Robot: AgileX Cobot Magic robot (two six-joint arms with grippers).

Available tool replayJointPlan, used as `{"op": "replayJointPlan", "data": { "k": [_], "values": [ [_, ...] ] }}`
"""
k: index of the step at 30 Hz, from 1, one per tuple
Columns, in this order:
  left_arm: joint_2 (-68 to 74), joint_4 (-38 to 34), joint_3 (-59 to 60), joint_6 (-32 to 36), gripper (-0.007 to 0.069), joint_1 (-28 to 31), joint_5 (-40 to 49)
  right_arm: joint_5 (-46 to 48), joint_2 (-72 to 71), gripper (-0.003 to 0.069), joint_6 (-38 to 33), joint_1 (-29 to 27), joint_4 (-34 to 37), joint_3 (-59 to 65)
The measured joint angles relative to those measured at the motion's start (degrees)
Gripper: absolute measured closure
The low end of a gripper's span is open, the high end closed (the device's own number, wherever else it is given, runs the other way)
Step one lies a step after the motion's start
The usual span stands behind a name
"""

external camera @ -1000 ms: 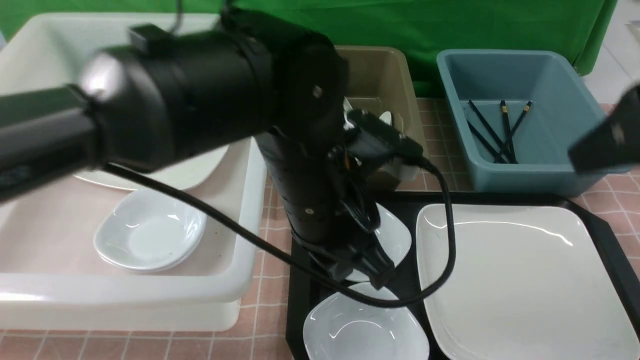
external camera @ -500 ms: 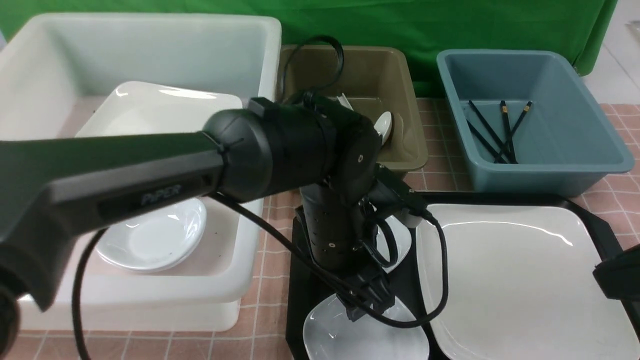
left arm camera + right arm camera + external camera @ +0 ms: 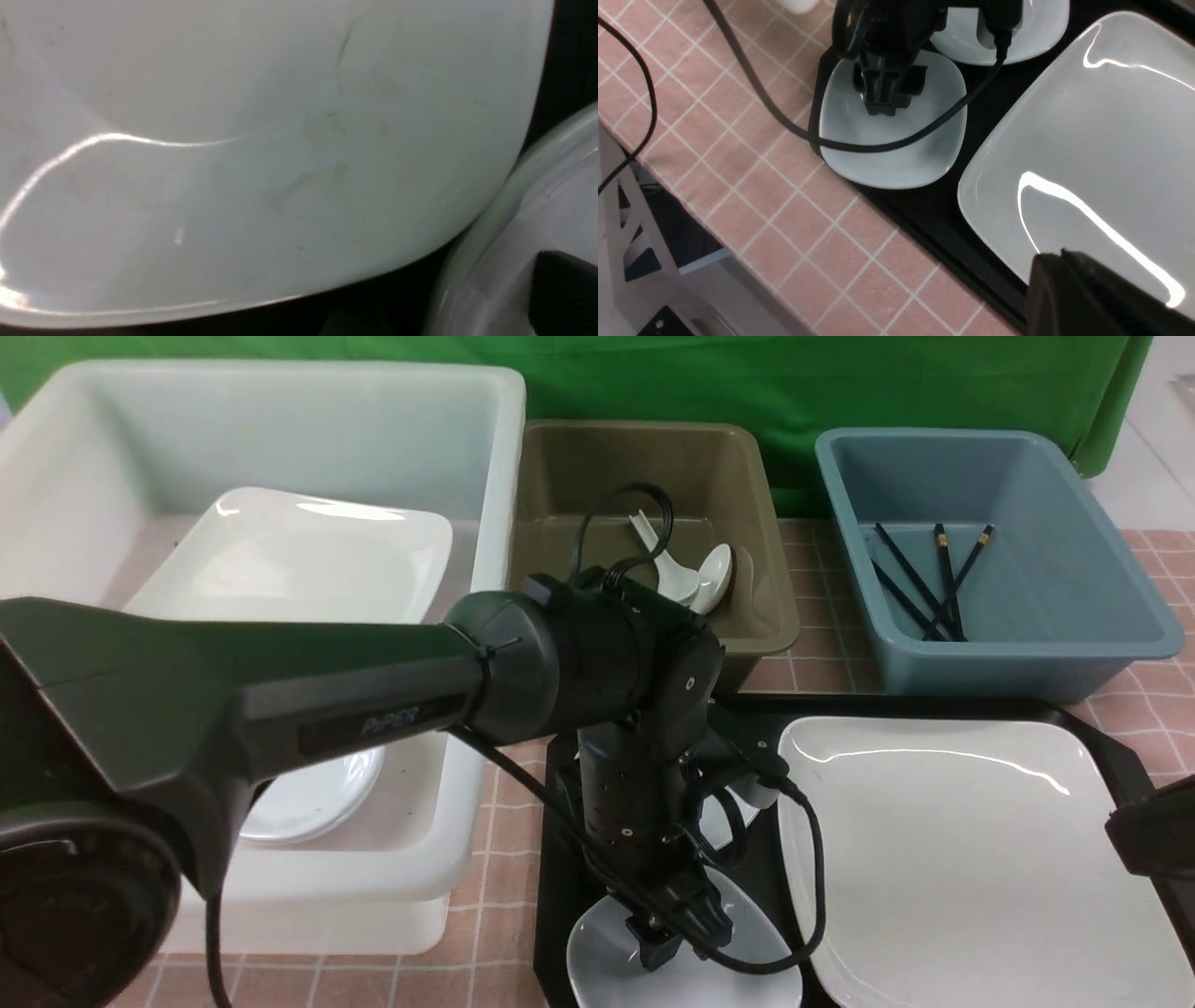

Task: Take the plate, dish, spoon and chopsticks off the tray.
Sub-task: Use the left arm to grab a small plate from the dinner plate, then use the left arm to put the small plate into the large storage box on the left

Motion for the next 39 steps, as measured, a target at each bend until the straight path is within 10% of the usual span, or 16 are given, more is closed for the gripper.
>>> {"op": "replayJointPlan", "data": {
  "k": [6,28,39],
  "values": [
    [0.16,-3.85,-0.56,-0.06,0.0478,0.1,1.61,-0.11,0.0,0.0629,-1.12,0.0,0.0,0.0],
    [-18.44,-5.99,-9.75,-1.87,0.0615,2.51,10.52,0.58,-0.14,0.0627,-3.39,0.0,2.46,-6.19],
    [-32.96,-14.42,-5.99,1.14,0.0616,41.18,10.14,3.26,16.2,0.0629,-9.05,9.83,14.77,-30.96]
  ]
}}
